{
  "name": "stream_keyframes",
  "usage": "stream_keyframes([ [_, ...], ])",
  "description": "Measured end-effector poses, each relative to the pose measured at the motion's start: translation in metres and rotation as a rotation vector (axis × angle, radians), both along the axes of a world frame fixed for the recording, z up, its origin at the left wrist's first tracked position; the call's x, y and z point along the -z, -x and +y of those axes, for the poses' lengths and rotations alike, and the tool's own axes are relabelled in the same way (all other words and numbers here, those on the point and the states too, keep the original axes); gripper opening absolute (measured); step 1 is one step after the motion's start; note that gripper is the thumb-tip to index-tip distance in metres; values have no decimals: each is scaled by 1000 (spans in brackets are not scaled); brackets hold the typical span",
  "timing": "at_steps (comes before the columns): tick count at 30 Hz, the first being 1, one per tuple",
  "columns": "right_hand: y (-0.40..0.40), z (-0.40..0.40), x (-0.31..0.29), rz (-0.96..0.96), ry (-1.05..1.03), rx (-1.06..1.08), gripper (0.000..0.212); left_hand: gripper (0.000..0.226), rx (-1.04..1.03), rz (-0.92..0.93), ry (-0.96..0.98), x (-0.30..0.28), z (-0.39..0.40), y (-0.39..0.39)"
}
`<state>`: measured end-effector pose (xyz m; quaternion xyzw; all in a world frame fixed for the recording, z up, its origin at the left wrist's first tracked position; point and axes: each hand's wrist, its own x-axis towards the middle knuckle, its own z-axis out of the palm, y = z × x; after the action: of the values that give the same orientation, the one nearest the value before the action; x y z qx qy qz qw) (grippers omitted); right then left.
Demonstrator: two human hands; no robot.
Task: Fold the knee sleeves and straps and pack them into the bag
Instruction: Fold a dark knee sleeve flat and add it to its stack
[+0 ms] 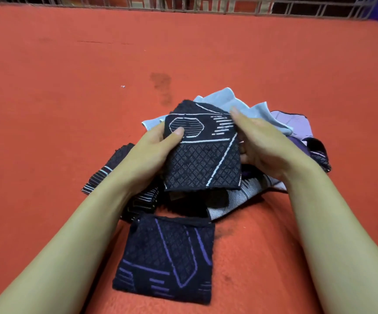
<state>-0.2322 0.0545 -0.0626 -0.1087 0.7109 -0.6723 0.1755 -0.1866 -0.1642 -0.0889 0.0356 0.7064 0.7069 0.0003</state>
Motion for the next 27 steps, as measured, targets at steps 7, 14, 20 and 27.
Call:
stream_keyframes([
  [7, -3, 1, 3, -142, 324, -18, 53, 46, 132, -75, -104, -3, 0, -2],
  [14, -10, -4, 2, -43, 208, -93, 56, 77, 88, 20, 72, -2, -1, -4],
  [20, -11, -12, 6, 15, 204, -145, 56, 41, 297, 21, 115, -7, 0, -16],
  [27, -7, 2, -5, 185, 123, -96, 57, 44, 196, -95, 121, -9, 2, -16],
])
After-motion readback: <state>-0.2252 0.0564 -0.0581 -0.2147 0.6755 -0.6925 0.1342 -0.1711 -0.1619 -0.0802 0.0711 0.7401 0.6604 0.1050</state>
